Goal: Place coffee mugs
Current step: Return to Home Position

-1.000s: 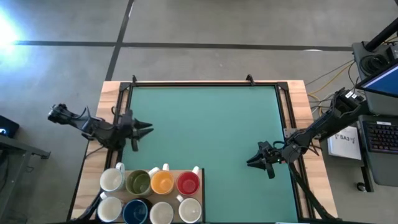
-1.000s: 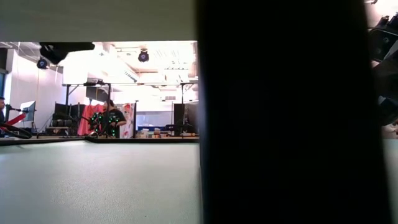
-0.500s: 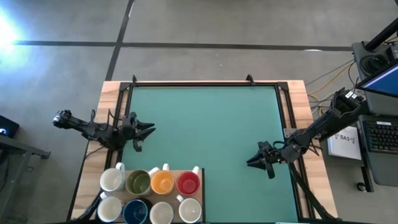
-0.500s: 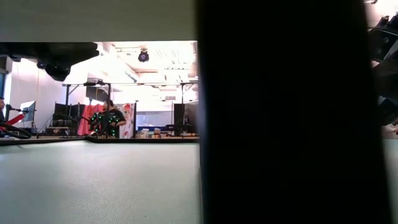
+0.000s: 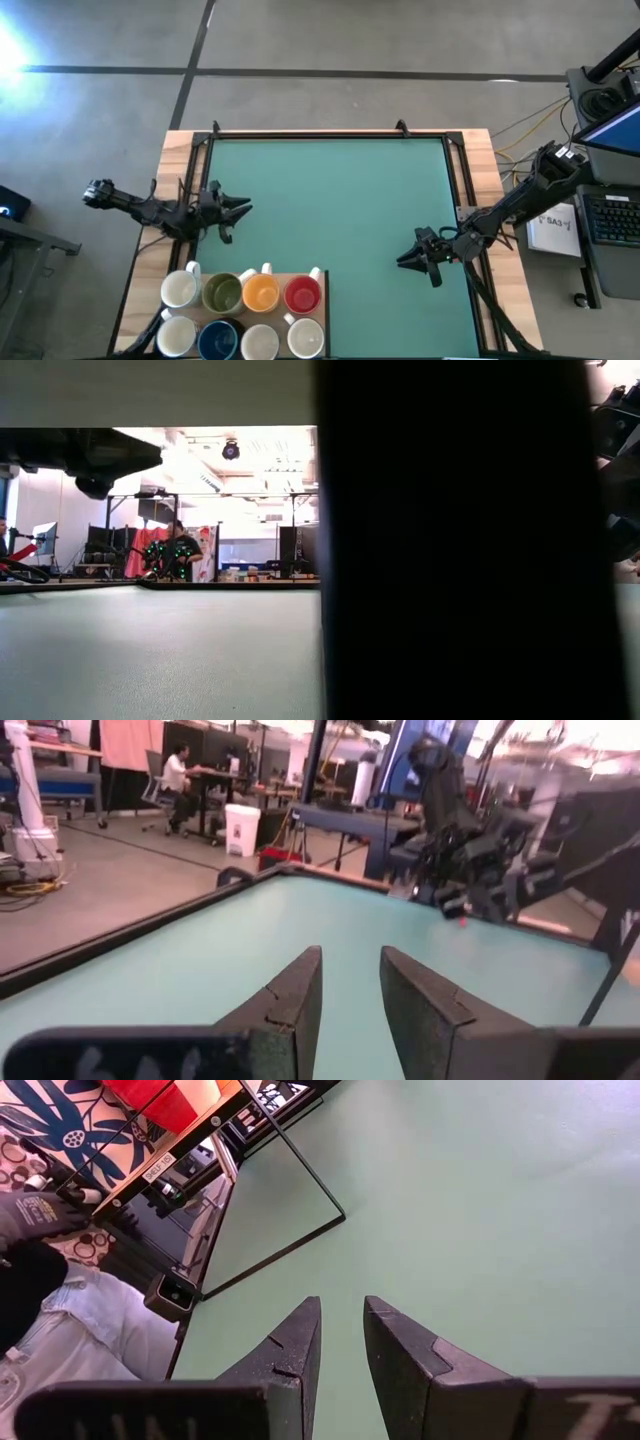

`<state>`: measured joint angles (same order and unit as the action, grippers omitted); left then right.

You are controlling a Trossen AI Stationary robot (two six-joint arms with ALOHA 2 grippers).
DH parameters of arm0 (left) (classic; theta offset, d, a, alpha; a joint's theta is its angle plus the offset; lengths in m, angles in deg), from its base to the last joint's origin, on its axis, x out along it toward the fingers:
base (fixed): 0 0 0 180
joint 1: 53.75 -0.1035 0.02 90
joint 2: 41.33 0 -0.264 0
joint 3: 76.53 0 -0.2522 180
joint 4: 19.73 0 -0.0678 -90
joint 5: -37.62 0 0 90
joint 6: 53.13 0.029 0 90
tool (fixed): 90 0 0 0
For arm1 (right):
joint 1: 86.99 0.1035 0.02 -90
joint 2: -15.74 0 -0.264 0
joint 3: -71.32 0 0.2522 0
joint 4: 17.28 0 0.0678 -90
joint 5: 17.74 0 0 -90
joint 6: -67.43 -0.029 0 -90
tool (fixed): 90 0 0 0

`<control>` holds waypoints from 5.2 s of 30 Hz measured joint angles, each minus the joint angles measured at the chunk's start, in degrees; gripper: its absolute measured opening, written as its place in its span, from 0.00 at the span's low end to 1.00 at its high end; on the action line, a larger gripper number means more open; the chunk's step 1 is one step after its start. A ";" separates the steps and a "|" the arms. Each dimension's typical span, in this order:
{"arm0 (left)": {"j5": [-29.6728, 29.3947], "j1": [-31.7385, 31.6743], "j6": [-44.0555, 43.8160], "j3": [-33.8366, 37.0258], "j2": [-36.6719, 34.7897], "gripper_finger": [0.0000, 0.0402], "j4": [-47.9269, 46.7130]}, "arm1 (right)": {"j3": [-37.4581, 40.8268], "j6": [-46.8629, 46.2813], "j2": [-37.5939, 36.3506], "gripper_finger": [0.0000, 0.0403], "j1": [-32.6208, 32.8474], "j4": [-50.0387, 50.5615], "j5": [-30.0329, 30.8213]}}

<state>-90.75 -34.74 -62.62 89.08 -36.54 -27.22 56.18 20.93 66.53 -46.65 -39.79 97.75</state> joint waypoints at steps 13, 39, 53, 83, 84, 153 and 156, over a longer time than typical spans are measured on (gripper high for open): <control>-0.15 0.00 -0.85 -0.76 -0.01 0.22 -1.55 | 0.00 0.00 -0.01 0.17 0.01 -0.01 -0.01; -0.10 0.00 -0.88 -0.81 0.23 0.22 -1.62 | 0.09 0.00 -1.44 0.17 0.02 0.09 -0.02; -0.08 0.00 -0.90 -0.83 0.25 0.22 -1.60 | 0.70 28.91 -25.06 0.17 -0.72 12.08 2.63; -0.04 0.00 -0.90 -0.83 0.34 0.22 -1.60 | 0.79 45.93 -41.81 0.17 -37.21 8.55 4.52; -0.05 0.00 -0.90 -0.83 0.34 0.22 -1.60 | 0.79 45.13 -42.01 0.17 -38.73 8.58 4.53; -0.05 0.01 -0.90 -0.83 0.34 0.22 -1.60 | 0.83 34.56 -45.72 0.17 -52.65 9.42 4.57; -0.06 0.01 -0.90 -0.83 0.34 0.22 -1.60 | 0.83 34.60 -45.72 0.17 -52.65 9.42 4.57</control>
<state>-90.81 -34.73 -63.52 88.25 -36.21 -28.82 57.01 55.53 20.80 -99.30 -30.37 102.32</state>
